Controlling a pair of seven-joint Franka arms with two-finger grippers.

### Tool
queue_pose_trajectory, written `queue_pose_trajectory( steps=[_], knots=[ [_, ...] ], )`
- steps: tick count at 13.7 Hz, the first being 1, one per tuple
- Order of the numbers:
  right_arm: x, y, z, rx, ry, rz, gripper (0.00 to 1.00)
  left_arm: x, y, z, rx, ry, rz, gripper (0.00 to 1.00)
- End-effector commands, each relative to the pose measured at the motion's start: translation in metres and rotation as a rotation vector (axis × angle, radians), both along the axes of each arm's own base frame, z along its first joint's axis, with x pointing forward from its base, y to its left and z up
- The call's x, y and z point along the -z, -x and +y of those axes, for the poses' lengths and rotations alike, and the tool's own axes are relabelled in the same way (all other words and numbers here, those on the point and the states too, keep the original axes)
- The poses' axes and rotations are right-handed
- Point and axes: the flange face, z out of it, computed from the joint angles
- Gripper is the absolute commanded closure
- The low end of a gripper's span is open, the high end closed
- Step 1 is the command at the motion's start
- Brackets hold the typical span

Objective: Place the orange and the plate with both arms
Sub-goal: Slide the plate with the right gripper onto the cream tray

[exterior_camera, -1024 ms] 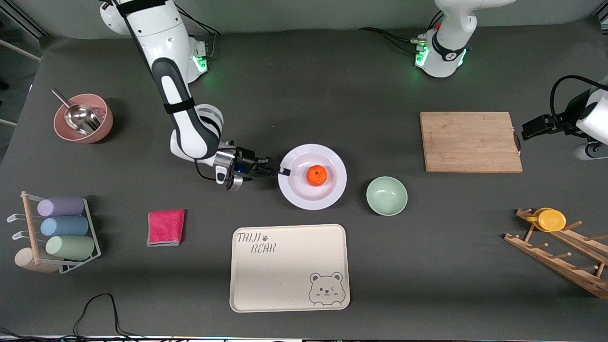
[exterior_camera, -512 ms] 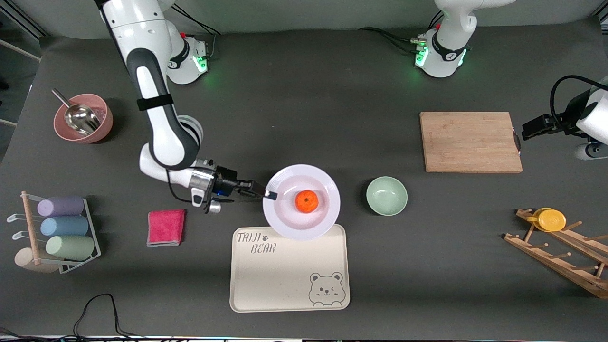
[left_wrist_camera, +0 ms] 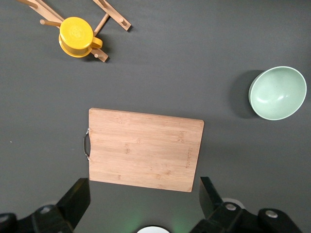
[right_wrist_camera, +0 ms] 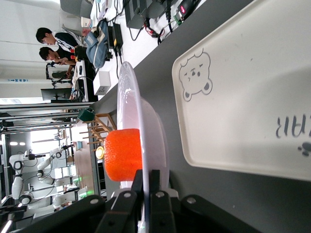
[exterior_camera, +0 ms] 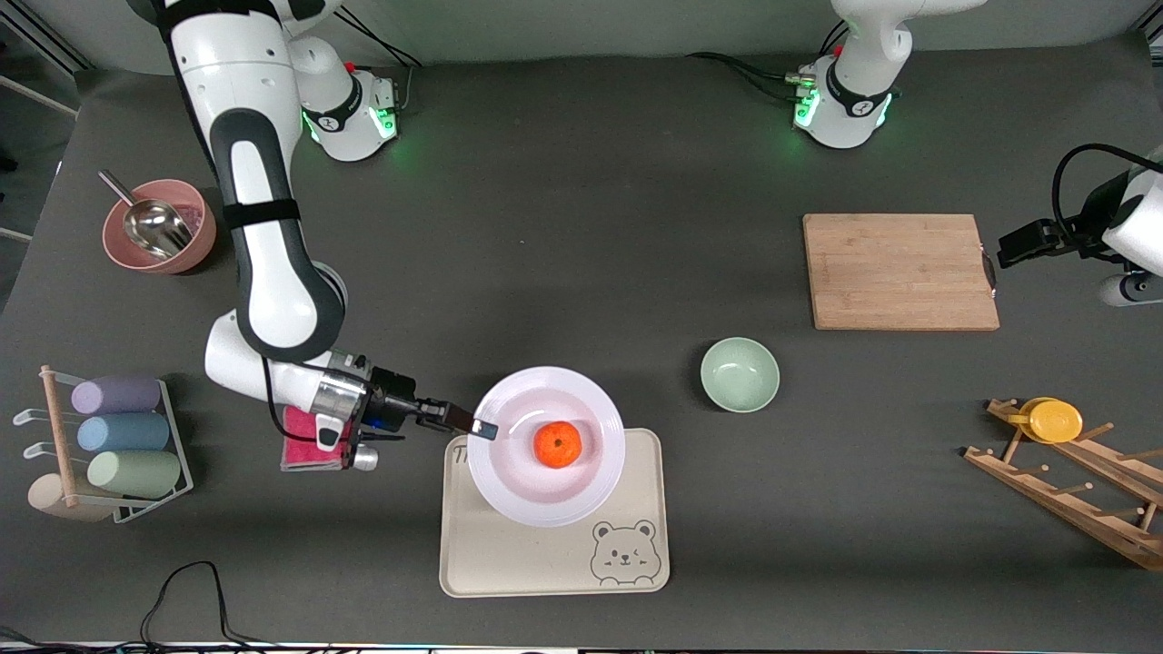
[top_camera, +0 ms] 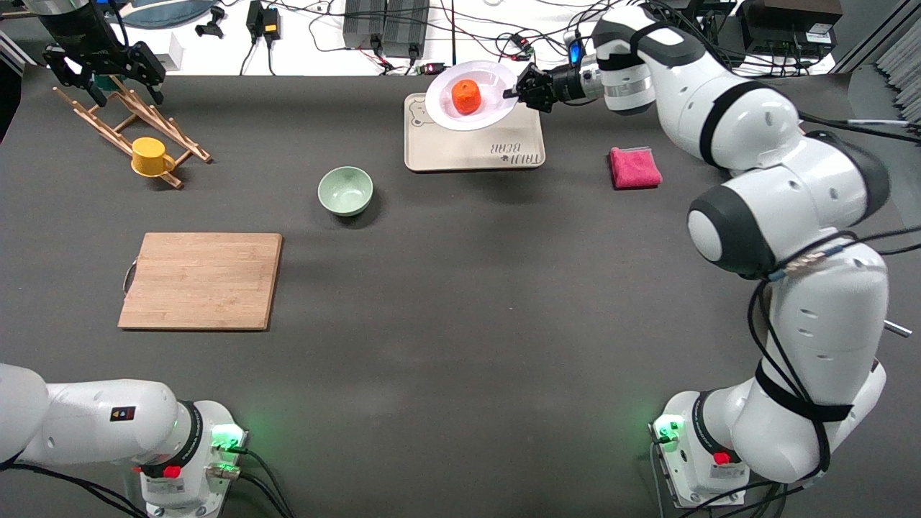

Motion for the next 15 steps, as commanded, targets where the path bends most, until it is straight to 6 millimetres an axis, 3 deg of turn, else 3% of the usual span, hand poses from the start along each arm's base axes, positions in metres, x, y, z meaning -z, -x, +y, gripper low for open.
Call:
queue_pose_trajectory(
  steps=[1, 4, 5, 7, 12, 15],
  knots=[
    [0.01, -0.051, -0.013, 0.041, -0.001, 0.006, 1.0, -0.004, -0.001, 0.001, 0.001, 0.012, -0.002, 0.0],
    [0.041, -0.076, -0.016, 0.049, 0.005, -0.01, 1.0, -0.004, -0.001, 0.001, 0.001, 0.012, -0.002, 0.0],
    [0.049, -0.078, -0.007, 0.055, -0.04, -0.004, 1.0, -0.004, -0.001, 0.001, 0.001, 0.012, -0.002, 0.0],
    [0.075, -0.084, -0.012, 0.063, -0.05, -0.003, 1.0, -0.004, -0.001, 0.001, 0.001, 0.012, -0.002, 0.0],
    [0.134, -0.075, -0.004, 0.051, -0.064, 0.013, 1.0, -0.003, 0.0, 0.001, 0.001, 0.011, 0.002, 0.0],
    [0.143, -0.072, -0.004, 0.042, -0.053, 0.007, 1.0, -0.003, 0.0, 0.001, 0.001, 0.011, 0.005, 0.0]
  ],
)
